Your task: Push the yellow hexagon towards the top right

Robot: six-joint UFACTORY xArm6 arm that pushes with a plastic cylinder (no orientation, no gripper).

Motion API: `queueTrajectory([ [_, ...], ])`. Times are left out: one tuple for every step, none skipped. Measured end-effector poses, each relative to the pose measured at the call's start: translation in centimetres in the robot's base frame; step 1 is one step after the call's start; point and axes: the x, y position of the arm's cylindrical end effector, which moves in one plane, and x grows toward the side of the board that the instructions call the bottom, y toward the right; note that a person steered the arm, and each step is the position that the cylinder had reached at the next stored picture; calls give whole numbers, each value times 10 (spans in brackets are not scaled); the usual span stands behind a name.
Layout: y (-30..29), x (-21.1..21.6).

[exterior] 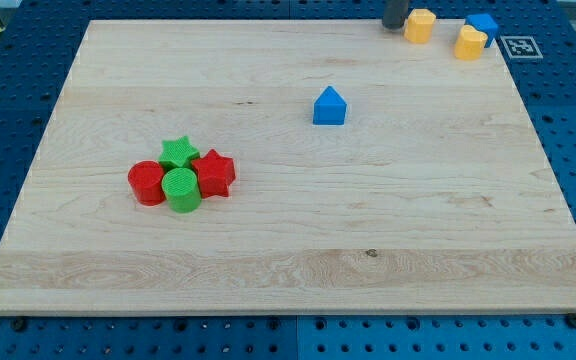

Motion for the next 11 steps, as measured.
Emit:
queueTrajectory([
  [17, 0],
  [19, 0],
  [-16, 3],
  [-14, 3],
  [5, 3],
  [10, 6],
  [10, 12],
  [16, 12],
  [26, 17],
  [31, 19],
  [32, 17],
])
